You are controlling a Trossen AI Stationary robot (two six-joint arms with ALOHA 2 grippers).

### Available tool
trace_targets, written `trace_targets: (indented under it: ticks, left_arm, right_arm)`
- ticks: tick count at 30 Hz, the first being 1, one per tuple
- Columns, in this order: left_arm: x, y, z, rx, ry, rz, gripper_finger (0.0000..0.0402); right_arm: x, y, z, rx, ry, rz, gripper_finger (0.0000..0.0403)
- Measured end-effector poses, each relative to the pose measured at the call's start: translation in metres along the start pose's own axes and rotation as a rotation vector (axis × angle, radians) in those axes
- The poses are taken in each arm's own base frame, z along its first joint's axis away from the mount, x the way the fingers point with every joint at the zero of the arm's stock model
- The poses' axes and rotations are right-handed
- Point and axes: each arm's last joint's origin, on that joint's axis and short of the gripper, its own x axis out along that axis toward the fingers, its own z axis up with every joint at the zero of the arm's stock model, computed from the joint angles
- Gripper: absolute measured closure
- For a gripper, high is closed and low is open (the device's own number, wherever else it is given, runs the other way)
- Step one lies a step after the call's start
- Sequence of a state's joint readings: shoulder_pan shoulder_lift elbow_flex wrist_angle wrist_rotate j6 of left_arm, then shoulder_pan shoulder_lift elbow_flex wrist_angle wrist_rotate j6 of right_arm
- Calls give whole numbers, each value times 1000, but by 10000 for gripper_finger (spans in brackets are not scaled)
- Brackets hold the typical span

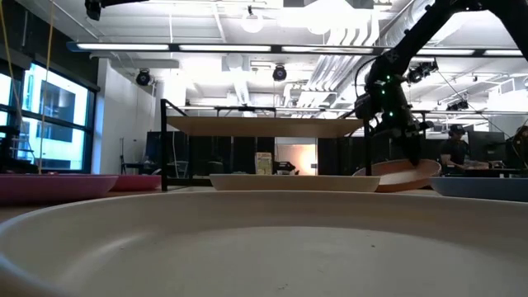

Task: Place and stack plates onto a shelf
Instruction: Put the brown plate on the shelf

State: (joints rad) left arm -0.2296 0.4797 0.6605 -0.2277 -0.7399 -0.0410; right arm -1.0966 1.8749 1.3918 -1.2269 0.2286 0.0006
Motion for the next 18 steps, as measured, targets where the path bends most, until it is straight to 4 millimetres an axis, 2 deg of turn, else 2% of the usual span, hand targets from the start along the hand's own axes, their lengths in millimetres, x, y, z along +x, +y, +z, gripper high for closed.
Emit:
trace_targets:
  ticks: [8,18]
  left_arm:
    - [0,0,0,0,0,0,399]
    - [0,0,0,0,0,0,399]
  right_arm:
    - [-12,8,-11,-23,21,-117,402]
    - [-40,3,-27,31,-83,-95,403]
